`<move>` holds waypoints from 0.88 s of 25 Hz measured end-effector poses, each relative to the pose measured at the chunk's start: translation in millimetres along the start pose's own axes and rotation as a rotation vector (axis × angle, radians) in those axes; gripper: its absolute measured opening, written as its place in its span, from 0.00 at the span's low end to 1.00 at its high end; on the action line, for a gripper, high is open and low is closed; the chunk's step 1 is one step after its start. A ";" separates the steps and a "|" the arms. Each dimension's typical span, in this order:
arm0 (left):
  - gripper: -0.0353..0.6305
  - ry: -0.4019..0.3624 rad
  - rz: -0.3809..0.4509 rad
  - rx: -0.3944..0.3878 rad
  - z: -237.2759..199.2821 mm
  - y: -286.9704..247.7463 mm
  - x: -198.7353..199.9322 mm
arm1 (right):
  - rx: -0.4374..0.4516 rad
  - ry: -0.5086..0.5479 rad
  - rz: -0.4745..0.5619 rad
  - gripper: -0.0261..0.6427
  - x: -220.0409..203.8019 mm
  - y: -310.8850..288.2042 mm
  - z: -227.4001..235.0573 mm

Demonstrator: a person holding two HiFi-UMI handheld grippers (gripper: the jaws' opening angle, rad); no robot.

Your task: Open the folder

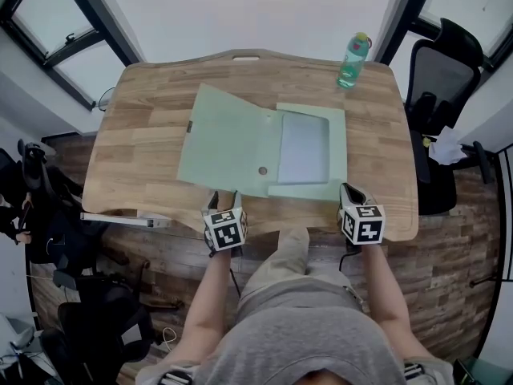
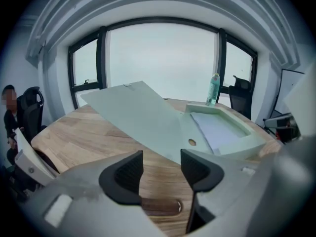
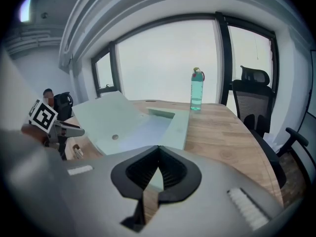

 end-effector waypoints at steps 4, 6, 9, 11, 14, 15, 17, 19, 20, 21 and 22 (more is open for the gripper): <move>0.39 -0.009 0.041 -0.053 12.0 22.9 1.8 | 0.022 0.010 0.058 0.04 -3.0 21.0 -18.8; 0.36 -0.016 0.054 -0.077 18.3 34.5 1.2 | 0.033 0.009 0.083 0.04 -5.5 30.9 -27.5; 0.31 -0.015 0.075 -0.105 27.9 52.0 -1.0 | 0.048 0.003 0.117 0.04 -9.6 45.7 -38.4; 0.27 -0.014 0.091 -0.121 32.7 63.5 -2.5 | 0.061 -0.003 0.136 0.04 -12.9 54.8 -46.0; 0.21 -0.021 0.112 -0.147 38.7 79.9 -5.2 | 0.078 -0.012 0.160 0.04 -18.5 68.6 -58.4; 0.19 -0.025 0.117 -0.157 40.8 85.0 -6.1 | 0.083 -0.014 0.167 0.04 -20.3 73.2 -62.5; 0.13 -0.034 0.128 -0.177 45.5 94.5 -7.6 | 0.093 -0.017 0.183 0.04 -22.8 81.7 -70.0; 0.09 -0.045 0.142 -0.198 50.8 103.2 -8.5 | 0.101 -0.017 0.201 0.04 -23.9 89.5 -76.6; 0.08 -0.050 0.150 -0.208 53.5 107.3 -9.0 | 0.104 -0.017 0.210 0.04 -24.3 93.3 -79.5; 0.07 -0.053 0.157 -0.217 56.1 111.2 -9.7 | 0.106 -0.016 0.219 0.04 -24.7 96.9 -82.4; 0.06 -0.056 0.163 -0.226 58.3 114.8 -10.4 | 0.107 -0.015 0.228 0.04 -25.2 100.3 -85.2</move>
Point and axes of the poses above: the fingertips, and each gripper's own axes: y backward along the fingers, z to its right, x out of its top, the point moved 10 cm from there along y, backward along the fingers, and after that the axes turned 4 degrees about -z, right-handed, at the moved point
